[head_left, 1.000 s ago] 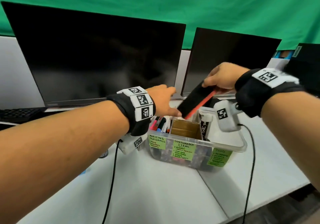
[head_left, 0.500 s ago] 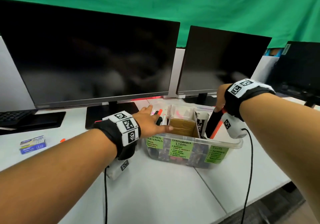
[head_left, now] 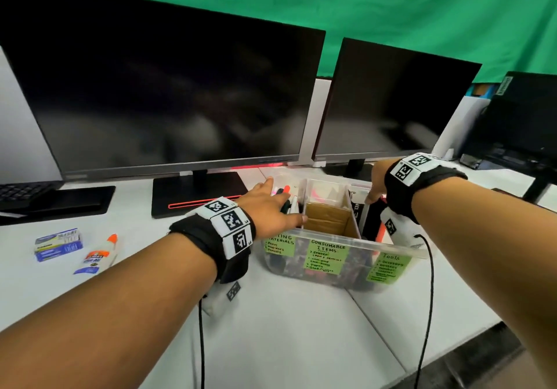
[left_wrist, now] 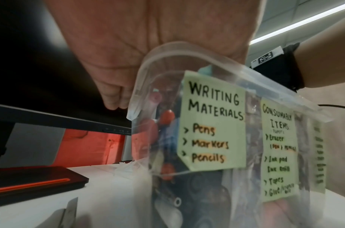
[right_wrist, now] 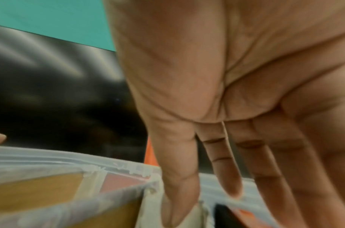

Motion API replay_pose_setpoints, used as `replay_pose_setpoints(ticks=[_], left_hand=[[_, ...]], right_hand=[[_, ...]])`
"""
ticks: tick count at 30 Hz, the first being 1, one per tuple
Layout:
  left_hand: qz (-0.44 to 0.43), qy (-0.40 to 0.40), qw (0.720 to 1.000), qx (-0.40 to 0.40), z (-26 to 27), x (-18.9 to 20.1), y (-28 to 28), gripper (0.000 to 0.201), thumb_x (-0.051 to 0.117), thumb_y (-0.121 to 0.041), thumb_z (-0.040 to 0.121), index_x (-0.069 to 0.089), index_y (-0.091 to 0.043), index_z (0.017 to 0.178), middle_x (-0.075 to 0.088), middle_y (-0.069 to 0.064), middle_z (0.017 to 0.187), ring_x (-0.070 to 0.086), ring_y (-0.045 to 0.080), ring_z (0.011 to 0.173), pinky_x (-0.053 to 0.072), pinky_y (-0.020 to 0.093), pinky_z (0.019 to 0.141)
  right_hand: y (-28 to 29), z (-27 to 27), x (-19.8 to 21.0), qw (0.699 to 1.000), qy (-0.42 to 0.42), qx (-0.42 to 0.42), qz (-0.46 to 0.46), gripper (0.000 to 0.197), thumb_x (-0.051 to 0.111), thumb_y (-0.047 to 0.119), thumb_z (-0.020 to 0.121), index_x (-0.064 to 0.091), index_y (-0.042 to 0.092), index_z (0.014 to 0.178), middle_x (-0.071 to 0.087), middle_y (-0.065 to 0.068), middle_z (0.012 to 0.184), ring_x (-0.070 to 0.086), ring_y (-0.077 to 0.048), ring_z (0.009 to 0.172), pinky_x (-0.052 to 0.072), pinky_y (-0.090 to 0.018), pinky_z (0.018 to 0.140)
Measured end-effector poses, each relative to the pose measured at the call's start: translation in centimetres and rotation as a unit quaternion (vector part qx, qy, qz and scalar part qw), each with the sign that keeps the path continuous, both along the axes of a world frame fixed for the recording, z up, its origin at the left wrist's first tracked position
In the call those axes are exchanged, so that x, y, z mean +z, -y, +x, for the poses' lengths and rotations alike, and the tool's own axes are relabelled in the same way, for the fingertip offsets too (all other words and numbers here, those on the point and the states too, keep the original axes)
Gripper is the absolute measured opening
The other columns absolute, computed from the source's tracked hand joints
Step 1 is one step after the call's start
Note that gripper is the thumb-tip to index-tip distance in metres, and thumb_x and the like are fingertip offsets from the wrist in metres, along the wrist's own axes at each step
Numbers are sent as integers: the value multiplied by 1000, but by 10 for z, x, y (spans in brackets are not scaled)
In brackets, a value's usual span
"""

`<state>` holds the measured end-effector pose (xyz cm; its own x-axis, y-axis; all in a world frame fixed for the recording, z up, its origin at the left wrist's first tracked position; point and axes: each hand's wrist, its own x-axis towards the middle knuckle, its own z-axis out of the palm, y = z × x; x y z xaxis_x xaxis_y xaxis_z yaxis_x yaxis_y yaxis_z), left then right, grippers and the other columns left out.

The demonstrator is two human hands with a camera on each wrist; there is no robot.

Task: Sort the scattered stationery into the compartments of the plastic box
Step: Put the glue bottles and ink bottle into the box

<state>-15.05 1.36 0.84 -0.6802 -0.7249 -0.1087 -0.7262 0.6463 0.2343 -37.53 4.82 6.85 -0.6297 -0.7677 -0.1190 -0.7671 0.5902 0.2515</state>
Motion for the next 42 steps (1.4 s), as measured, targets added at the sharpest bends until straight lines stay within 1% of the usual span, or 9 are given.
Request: replay_pose_setpoints(ticks=[4, 8, 13, 21, 23, 25, 28, 37, 42], left_hand=[[28, -51, 998, -11, 4, 0, 4, 54, 26, -42, 101, 18, -25, 152, 3, 13, 160, 4, 26, 149, 10, 41, 120], [-13, -95, 995, -5, 38, 11, 17, 42, 36, -18, 101, 40, -18, 143, 36, 2, 151, 34, 19, 139, 25, 29, 114], [-56, -27, 994, 89, 111, 30, 34, 37, 41, -18, 100, 53, -19, 134, 48, 0, 143, 45, 18, 130, 33, 26, 108], [-82, 122, 969, 199, 213, 11, 73, 38, 50, -22, 96, 52, -20, 134, 53, 0, 137, 50, 20, 125, 38, 28, 104], [-84, 163, 960, 210, 228, 0, 78, 40, 52, -22, 95, 51, -20, 135, 51, -2, 139, 49, 19, 128, 37, 27, 105], [-73, 181, 955, 222, 240, -12, 81, 42, 53, -22, 95, 49, -20, 137, 48, -1, 142, 46, 18, 130, 35, 25, 106], [-46, 188, 950, 245, 250, -29, 87, 46, 51, -24, 96, 42, -21, 141, 43, 2, 146, 43, 20, 133, 35, 26, 107], [-60, 201, 947, 245, 270, -66, 114, 73, 57, -20, 92, 15, -24, 152, 42, 4, 147, 48, 23, 130, 40, 31, 108], [-34, 245, 941, 233, 263, -78, 113, 71, 55, -26, 93, 14, -31, 151, 30, 7, 153, 39, 24, 137, 34, 31, 112]], right_hand=[[-10, 32, 16, 996, 15, 27, -79, 39, 73, 36, 78, 67, 4, 101, 58, -6, 79, 56, -26, 79, 45, -29, 71], [-6, 73, 24, 976, -12, 135, -173, 29, 63, 29, 86, 64, 5, 103, 58, -9, 83, 59, -29, 86, 45, -30, 71], [-2, 130, 30, 946, -35, 266, -184, 16, 59, 24, 84, 61, 8, 86, 44, 0, 61, 53, -25, 70, 42, -29, 63], [1, 229, 8, 927, 20, 365, -81, 12, 53, 19, 91, 52, 11, 83, 45, 0, 64, 49, -20, 66, 35, -22, 46], [8, 243, -7, 932, 37, 360, -30, 12, 49, 16, 94, 58, 9, 95, 55, -6, 81, 53, -24, 79, 43, -24, 54], [20, 250, -27, 941, 48, 333, 25, 27, 48, 13, 95, 60, 1, 117, 61, -14, 111, 59, -30, 102, 50, -32, 82], [34, 248, -64, 942, 24, 315, 112, 37, 45, 13, 97, 52, 0, 131, 51, -16, 137, 49, -32, 127, 40, -37, 103], [45, 236, -117, 960, 107, 251, 60, 55, 53, 33, 92, 40, 11, 141, 48, -8, 142, 47, -28, 130, 37, -36, 107], [36, 238, -119, 955, 109, 271, 53, 38, 57, 20, 88, 52, 16, 126, 58, -7, 128, 57, -30, 116, 45, -36, 99]])
